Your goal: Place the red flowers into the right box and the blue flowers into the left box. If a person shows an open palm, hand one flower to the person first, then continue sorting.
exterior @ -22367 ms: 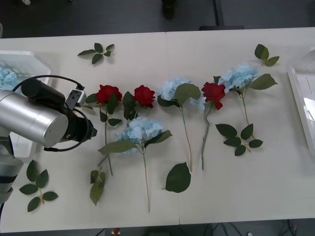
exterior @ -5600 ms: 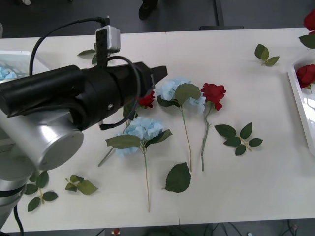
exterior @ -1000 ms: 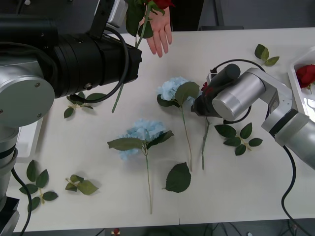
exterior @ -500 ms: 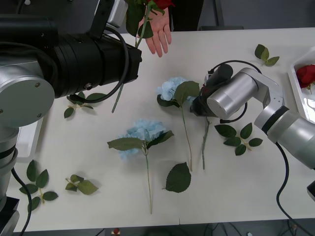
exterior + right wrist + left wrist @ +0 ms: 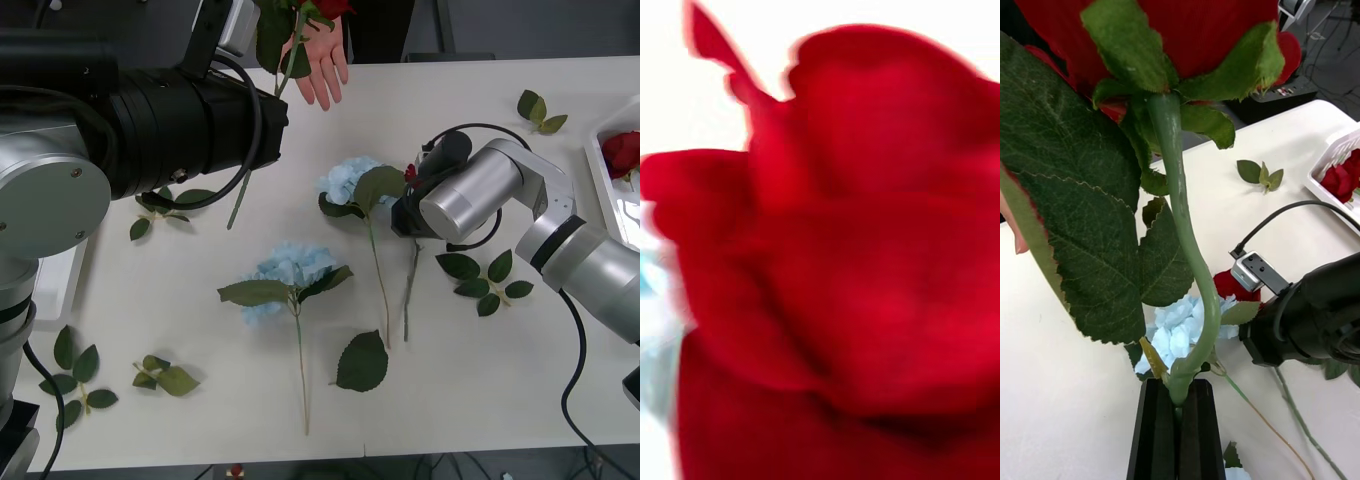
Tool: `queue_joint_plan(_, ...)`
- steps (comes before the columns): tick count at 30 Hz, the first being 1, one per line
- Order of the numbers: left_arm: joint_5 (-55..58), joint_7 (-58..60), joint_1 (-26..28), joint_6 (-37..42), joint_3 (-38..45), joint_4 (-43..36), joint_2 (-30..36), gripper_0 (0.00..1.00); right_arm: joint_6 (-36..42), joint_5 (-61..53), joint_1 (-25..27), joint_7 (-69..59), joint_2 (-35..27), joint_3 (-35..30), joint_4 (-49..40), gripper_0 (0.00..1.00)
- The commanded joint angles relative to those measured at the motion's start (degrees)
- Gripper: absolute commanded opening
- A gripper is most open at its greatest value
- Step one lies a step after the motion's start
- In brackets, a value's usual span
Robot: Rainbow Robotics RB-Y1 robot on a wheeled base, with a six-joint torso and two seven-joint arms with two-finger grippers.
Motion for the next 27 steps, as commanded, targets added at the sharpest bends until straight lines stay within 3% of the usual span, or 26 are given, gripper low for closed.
queue_joint_plan(1, -0.5, 3.5, -1.5, -0.4, 1.6, -1.7, -1.0, 0.0, -0.3, 0.6, -2.5, 2.2, 1.1, 0.7, -0.2, 0.0)
queue_joint_plan(9, -0.5, 3.5, -1.5, -0.4, 1.6, -1.7, -1.0, 0.0, -0.3, -2.1, -3.5, 2.5, -0.8, -1.2, -0.2, 0.0)
queue_joint_plan(16, -0.5, 3.5, -1.5, -0.4, 1.6, -1.7, -1.0, 0.0, 0.4, -13.3, -5.6, 11.1, -7.0, -14.6, -0.2, 0.0)
queue_joint_plan(21, -0.5, 3.5, -1.5, -0.4, 1.6, -1.7, -1.0, 0.0, 1.0, -21.1, -6.1, 27.1, -11.7, -25.7, -0.2, 0.0)
queue_joint_plan(27, -0.5, 3.5, -1.5, -0.4, 1.6, -1.7, -1.0, 0.0, -2.1, -32.7, -8.5, 39.7, -14.3, -34.2, 0.0, 0.0)
